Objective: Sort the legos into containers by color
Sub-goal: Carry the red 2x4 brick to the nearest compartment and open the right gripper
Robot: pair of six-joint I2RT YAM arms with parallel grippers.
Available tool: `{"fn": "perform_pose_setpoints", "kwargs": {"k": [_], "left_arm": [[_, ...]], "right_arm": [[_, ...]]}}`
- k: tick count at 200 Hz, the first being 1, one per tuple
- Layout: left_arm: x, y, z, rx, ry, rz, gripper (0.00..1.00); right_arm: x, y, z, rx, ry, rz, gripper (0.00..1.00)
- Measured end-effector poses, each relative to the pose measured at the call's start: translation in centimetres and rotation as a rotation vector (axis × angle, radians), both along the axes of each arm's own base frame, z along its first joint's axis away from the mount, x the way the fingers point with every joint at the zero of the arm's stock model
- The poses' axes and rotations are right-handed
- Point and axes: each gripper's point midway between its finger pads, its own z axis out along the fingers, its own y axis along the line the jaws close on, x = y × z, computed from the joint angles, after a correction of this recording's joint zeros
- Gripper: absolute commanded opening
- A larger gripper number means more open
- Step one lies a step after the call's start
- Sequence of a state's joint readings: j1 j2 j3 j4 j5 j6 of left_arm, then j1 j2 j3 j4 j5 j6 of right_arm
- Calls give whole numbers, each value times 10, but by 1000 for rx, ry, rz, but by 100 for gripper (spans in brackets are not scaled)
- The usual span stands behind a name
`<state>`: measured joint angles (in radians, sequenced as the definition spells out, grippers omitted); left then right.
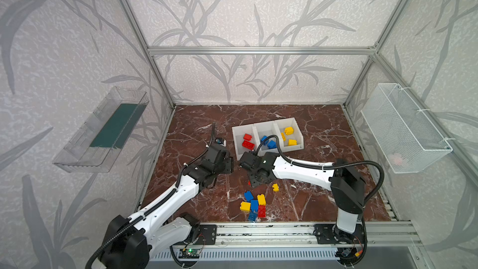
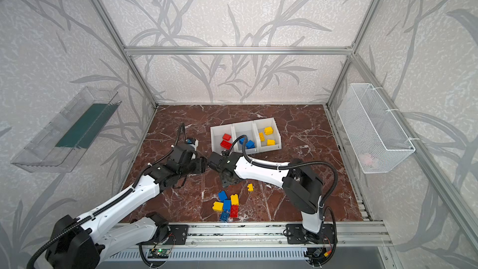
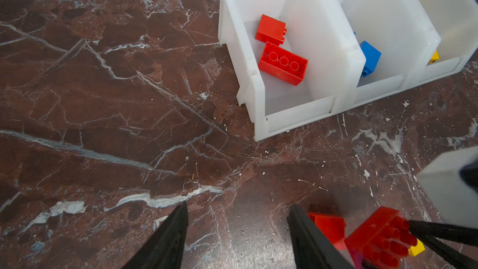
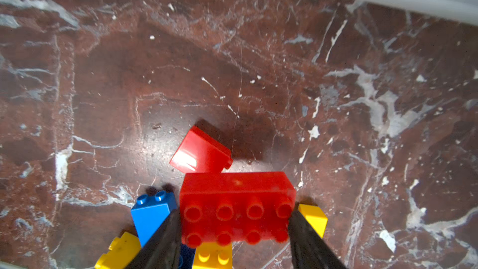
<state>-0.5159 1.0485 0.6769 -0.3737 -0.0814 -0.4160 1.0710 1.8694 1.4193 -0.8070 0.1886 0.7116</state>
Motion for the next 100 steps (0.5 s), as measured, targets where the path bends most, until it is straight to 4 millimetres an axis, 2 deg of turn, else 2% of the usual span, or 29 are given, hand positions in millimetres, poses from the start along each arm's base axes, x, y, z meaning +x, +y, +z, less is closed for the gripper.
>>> {"fn": "perform_pose_setpoints", "kwargs": {"k": [22,47,79,100], "left_arm": [[-1,1,5,-10,-13,3,65],[-3,2,10,-18,-22,6,65],[-7,4,15,-44,-38,20,65],[-12,7,15,-56,-39,30,65]], "right_arm": [[8,1,8,5,-12,9,54],[25,15,32,42,-52,41,54],[68,33,65,106,-127,56,54],[96,36,68,114,-151,53,54]]}}
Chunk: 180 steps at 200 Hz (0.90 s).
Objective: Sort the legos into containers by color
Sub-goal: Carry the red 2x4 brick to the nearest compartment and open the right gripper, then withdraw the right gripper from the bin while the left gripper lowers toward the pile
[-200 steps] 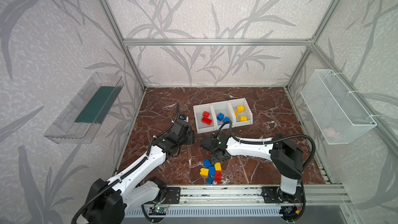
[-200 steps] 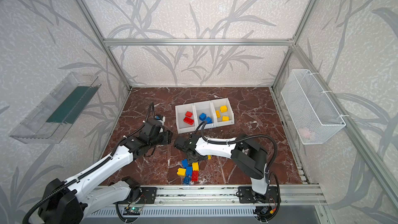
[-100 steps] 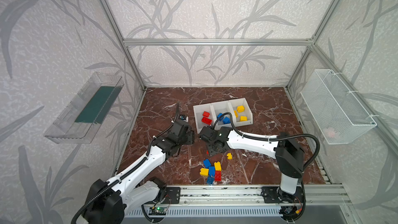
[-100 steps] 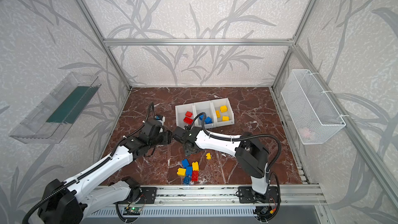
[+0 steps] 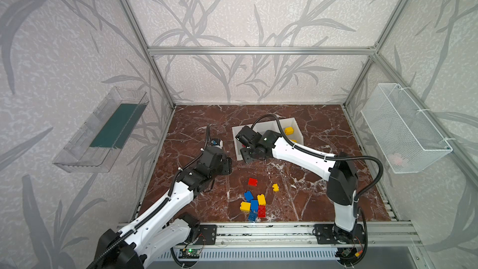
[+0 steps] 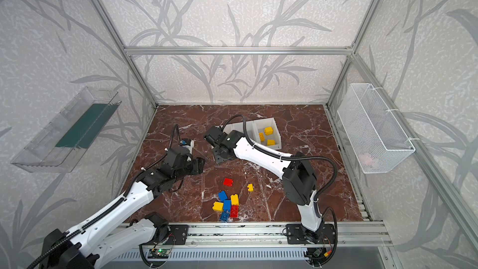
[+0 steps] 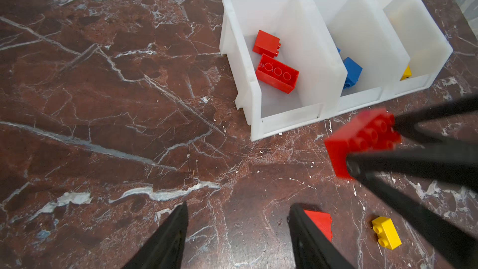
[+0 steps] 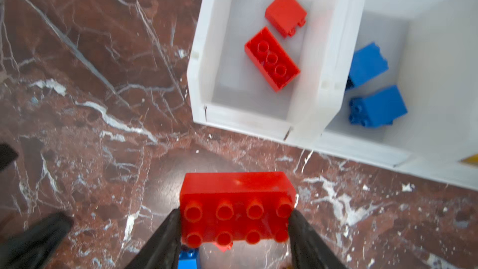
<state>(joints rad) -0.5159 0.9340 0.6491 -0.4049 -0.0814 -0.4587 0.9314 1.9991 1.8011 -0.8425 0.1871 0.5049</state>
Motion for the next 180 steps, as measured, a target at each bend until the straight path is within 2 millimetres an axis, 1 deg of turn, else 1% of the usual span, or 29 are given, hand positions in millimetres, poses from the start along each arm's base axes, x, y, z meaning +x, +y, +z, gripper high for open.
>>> {"fn": "perform_pose_setpoints", "kwargs": {"k": [38,68,85,96,115,133,180], "left_arm": [[-5,3,2,-17,-1,14,65],[-8,5,0,-20,10,23,65],[-9,6,-1,-21,13,25,65],[-11,6,-2,-19,16,27,65],[-12,8,-2,-22,14,31,65],[-13,8,-2,-25,13,34,65],[-16,9,-6,-30,24,41,65]], "right_arm": [[43,8,-15,-13,-10,4,56],[70,20,-27,-8,-1,12,56],[79,24,-31,-7,10,19,64],[81,26,-32,-6,17,24,67],[81,27,-28,-8,25,29,69],[81,26,-25,-5,25,30,70],[76,22,-24,-13,34,32,71]]}}
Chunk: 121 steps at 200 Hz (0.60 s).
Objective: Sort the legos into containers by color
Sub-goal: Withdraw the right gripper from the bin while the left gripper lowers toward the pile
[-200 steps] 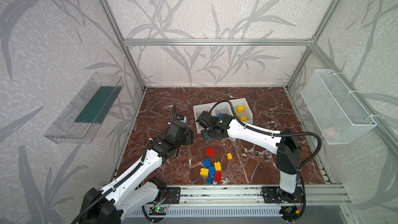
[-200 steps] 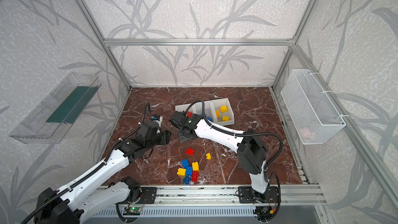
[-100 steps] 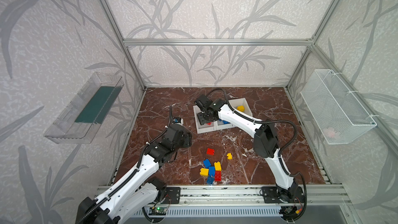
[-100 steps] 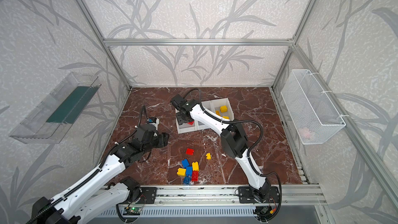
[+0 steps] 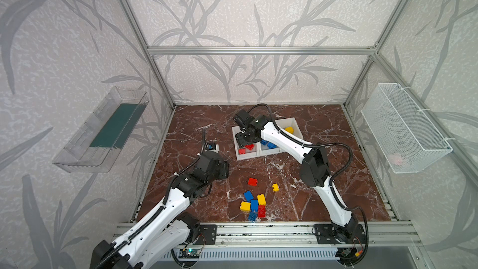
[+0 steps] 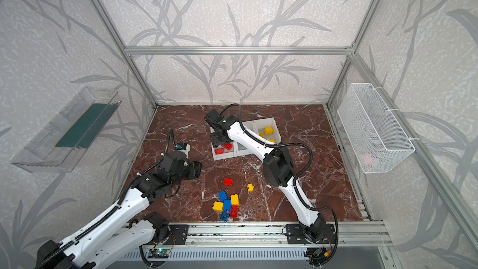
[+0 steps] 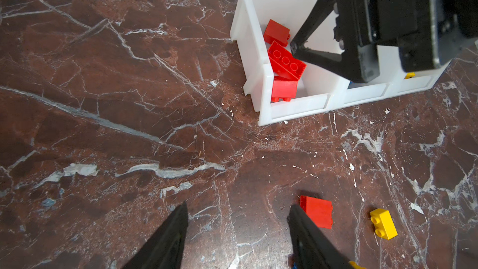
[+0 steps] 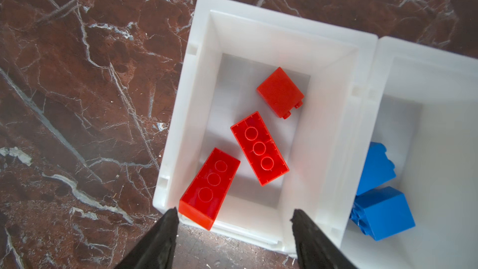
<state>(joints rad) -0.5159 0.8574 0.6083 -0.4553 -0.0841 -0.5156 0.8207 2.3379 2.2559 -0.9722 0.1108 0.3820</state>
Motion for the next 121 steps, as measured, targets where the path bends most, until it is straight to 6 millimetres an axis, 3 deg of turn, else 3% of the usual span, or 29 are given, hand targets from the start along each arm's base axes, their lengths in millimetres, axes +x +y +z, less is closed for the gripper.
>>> {"fn": "perform_pose_setpoints", "kwargs": {"k": [28,62,94,121], "left_arm": [[-2,0,-5,1,12,-2,65],[-3,-2,-8,-6,23,-14,65],[-4,-14,-18,-26,60,-66,65],[-7,-24,-30,-17,106,-114,65]], "right_arm": [[-7,-8,6,-2,2,2,71],[-28,-32,22,3,-10,-2,72],[-57,-69,35,12,-29,-31,73],[-82,-113,34,10,-38,-92,73]]}}
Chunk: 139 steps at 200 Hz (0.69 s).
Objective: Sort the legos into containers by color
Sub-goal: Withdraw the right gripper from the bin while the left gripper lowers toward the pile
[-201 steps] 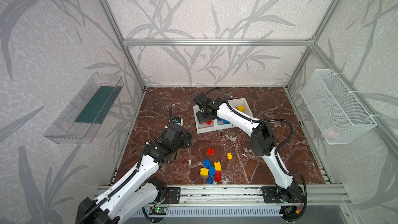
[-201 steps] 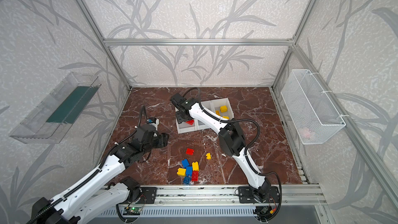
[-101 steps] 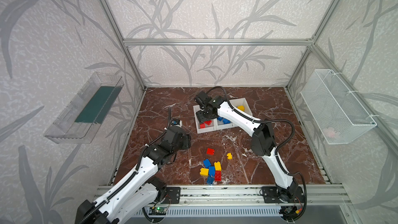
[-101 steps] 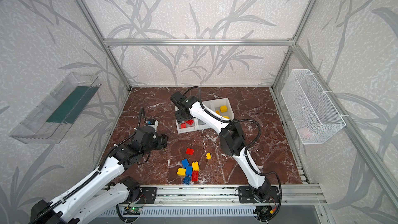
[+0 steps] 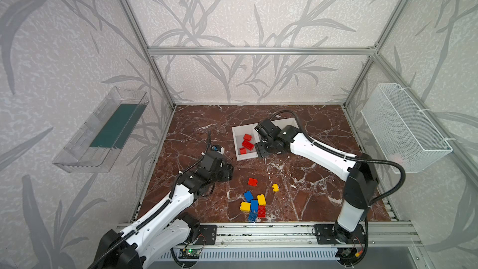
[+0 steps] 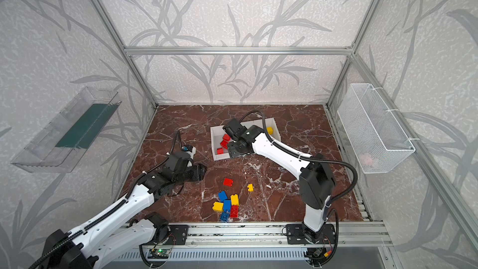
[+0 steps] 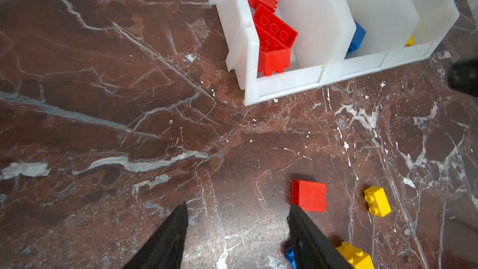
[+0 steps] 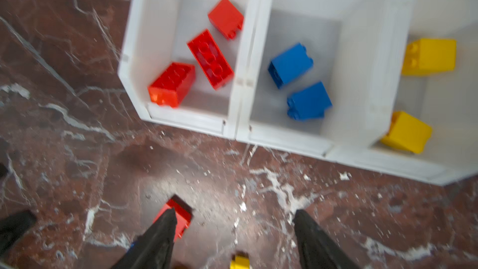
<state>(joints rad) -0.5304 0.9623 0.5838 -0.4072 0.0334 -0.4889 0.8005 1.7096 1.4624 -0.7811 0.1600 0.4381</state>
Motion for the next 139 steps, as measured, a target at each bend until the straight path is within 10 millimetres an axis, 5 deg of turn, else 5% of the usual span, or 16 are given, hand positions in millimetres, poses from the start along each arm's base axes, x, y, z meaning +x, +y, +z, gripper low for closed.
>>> {"fn": "perform_pose_setpoints", "kwargs": {"k": [64,139], "left_arm": [[-13,-32,-21,56,71,-151,65],[-39,-72,-30,99,119,-311,65]], "right_arm": [[-47,-97,-10,-7,-36,-181,75],[-82,-130,-39,3,-7,-252,75]]}}
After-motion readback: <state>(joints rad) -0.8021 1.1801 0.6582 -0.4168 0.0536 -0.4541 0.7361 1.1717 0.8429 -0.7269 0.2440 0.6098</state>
